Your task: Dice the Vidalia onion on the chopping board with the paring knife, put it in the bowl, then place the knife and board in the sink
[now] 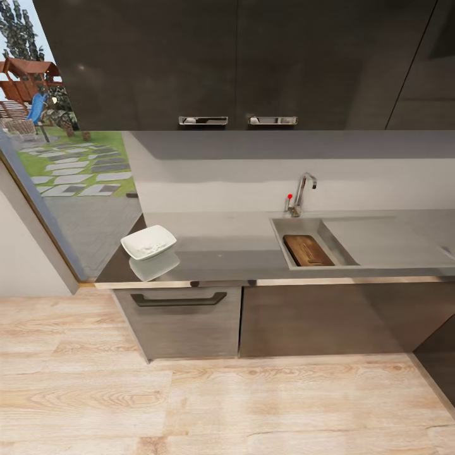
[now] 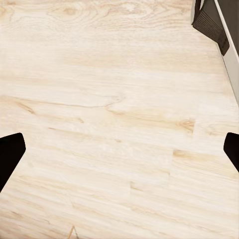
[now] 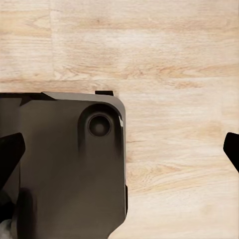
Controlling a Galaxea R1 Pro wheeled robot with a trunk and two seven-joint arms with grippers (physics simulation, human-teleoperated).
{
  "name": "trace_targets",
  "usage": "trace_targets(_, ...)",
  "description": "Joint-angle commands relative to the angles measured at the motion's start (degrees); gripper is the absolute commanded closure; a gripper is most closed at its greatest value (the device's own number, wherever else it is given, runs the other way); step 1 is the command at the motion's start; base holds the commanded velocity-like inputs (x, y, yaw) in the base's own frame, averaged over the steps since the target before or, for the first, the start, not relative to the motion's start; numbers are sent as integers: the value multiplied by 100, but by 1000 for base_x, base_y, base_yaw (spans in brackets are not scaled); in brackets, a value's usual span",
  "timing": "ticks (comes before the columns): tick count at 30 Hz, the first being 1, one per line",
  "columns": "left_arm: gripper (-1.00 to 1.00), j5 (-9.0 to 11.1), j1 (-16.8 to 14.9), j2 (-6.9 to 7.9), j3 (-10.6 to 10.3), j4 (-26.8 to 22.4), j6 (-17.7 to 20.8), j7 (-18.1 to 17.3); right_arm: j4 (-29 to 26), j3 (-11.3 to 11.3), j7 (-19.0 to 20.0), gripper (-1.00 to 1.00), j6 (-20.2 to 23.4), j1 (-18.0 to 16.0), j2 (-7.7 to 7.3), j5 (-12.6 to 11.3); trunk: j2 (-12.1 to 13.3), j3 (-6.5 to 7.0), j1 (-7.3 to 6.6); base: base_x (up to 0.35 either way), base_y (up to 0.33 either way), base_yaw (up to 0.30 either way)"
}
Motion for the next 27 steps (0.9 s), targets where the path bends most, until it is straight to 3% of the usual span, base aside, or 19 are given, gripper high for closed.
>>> trace_targets(1, -100, 60, 3, 1, -51, -12, -7, 16, 6, 51, -15, -100, -20, -4, 2, -59, -10, -10, 3, 0, 0, 0)
trace_targets(27, -100, 60, 3, 1, -51, -12, -7, 16, 5, 51, -14, -100, -20, -4, 6, -59, -10, -10, 3, 0, 0, 0)
